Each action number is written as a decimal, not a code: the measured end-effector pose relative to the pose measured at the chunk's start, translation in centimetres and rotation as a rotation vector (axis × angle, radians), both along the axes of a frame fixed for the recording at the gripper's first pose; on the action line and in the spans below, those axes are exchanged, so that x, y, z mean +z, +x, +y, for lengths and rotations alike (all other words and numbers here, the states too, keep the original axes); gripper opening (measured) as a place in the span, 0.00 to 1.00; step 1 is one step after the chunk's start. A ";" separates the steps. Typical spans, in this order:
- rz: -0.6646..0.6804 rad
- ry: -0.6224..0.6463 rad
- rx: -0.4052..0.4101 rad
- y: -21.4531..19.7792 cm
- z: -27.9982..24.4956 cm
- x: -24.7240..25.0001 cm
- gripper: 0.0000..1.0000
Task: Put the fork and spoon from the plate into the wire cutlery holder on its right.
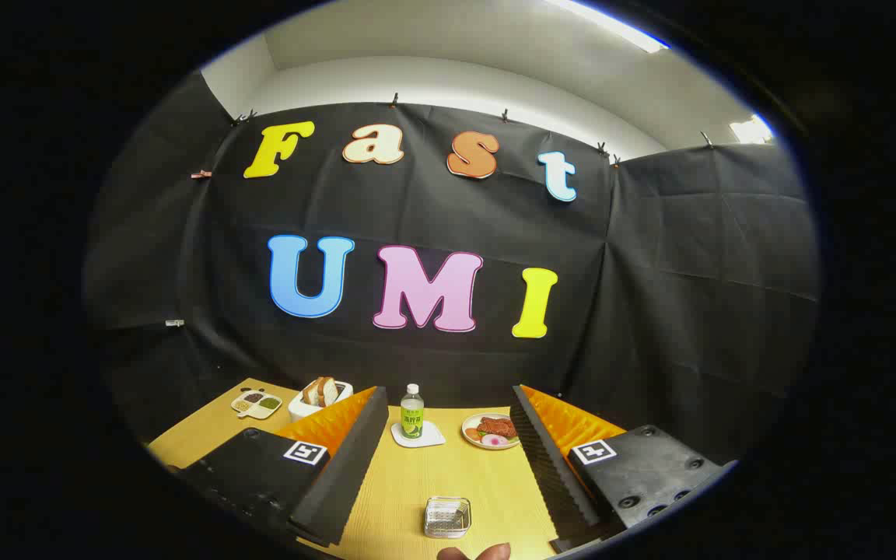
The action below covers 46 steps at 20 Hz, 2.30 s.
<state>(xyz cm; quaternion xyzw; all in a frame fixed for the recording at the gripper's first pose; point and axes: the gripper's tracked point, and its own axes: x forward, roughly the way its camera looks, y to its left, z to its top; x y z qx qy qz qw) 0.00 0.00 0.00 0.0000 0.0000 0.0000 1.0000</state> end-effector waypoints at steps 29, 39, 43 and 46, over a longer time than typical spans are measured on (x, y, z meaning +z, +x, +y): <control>0.100 0.015 0.181 -0.6 4.5 -2.7 0.98; 0.554 0.054 0.475 -2.6 14.4 -14.6 0.98; 0.775 0.100 0.534 -3.6 17.5 -21.0 0.97; 0.913 0.041 0.549 -4.4 18.5 -26.7 0.92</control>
